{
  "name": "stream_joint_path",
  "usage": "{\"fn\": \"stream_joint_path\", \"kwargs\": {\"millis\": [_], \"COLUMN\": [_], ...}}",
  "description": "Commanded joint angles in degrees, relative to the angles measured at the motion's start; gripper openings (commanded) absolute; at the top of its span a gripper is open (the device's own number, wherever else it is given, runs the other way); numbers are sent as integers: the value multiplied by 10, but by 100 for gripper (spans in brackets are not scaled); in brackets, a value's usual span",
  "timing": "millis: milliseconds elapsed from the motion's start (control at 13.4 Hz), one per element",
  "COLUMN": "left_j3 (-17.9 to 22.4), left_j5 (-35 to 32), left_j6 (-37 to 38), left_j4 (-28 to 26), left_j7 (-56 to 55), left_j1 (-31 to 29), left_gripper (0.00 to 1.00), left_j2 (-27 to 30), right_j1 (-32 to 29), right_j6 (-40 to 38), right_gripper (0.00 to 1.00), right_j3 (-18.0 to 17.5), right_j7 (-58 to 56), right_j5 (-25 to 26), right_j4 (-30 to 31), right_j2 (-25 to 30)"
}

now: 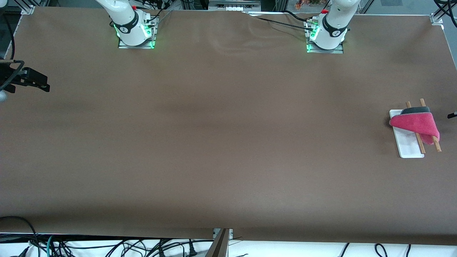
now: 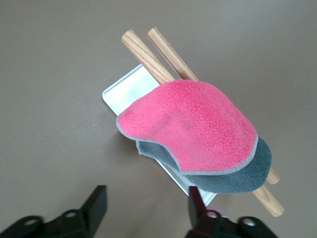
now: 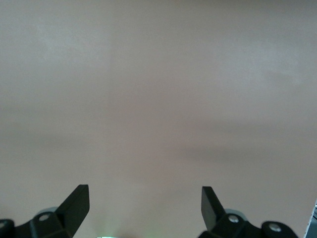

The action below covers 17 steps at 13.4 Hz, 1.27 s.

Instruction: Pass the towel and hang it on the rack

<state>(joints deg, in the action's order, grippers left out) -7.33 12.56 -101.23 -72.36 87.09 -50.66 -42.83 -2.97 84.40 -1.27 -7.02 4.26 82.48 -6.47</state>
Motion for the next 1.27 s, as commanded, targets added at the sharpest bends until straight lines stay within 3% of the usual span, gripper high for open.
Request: {"fn": "stream_joint_path", "kwargs": {"millis": [0,149,373,672,1194], "left_j3": [-1,-8,-6,-11,-11], "left_j5": [-23,-77,-97,-128,-126], "left_j6": [12,17,86,187,256], "left_j4": [18,18,17,17,4], "left_j7": [11,9,-56,-280,-665], "left_j1": [6,17,70,183,380], "left_gripper": [100,100,100,100,100], "left_j2": [23,76,139,203,247], "right_j1": [1,1,1,1,1], "right_j6": [-1,-3,-3,-2,3], "right_gripper": [100,100,100,100,100], "right_j3": [6,4,4,4,3], "right_j7": [-9,-7,-9,-17,-17], "right_j5": [-8,-24,-23,-19,-19], "right_j4": [14,14,14,4,3], "right_j2": [14,14,12,1,-1]}}
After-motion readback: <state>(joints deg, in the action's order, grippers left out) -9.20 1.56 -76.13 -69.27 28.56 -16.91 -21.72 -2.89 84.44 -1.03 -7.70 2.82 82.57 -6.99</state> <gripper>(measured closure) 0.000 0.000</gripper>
